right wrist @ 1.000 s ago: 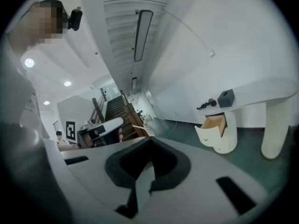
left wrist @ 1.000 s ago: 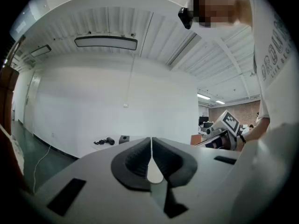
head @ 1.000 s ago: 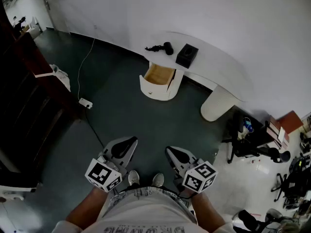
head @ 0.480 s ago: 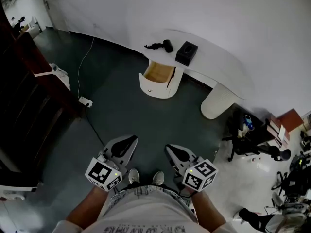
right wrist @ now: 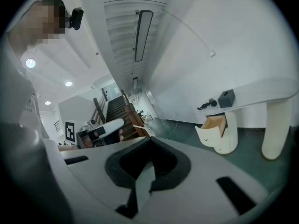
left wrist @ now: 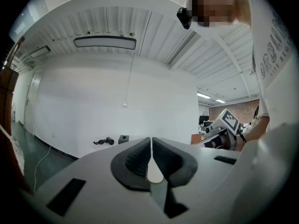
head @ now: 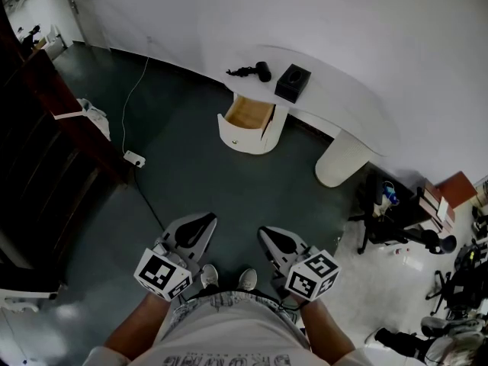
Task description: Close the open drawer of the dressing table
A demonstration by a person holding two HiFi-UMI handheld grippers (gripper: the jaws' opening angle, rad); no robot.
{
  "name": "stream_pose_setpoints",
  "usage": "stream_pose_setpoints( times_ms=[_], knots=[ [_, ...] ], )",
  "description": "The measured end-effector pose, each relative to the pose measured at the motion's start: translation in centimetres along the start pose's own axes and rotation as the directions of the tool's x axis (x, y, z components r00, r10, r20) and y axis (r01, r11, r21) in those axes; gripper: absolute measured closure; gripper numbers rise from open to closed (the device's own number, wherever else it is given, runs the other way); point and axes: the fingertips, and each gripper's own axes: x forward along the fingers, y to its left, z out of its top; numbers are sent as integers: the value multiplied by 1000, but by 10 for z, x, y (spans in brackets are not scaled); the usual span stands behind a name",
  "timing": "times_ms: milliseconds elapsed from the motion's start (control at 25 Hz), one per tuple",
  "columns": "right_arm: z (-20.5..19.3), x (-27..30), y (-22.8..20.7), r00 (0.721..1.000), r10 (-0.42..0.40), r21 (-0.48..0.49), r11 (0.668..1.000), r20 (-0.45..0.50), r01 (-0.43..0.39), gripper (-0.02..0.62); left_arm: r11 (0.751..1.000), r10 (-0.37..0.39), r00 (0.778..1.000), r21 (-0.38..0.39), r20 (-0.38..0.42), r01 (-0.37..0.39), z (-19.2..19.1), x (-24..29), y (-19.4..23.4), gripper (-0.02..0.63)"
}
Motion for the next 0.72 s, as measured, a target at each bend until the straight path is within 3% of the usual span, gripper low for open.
stream_pose_setpoints(
  times_ms=[600, 720],
  knots=[
    [1, -9, -6, 1000, 11, 8, 1000, 6, -11, 586, 1000, -8, 1000, 17, -19, 8, -2, 6, -13, 572],
    [1, -10, -10, 1000, 15, 15, 1000, 6, -15, 586, 1000, -4, 1000, 16, -22, 5, -3, 9, -13, 512]
  ],
)
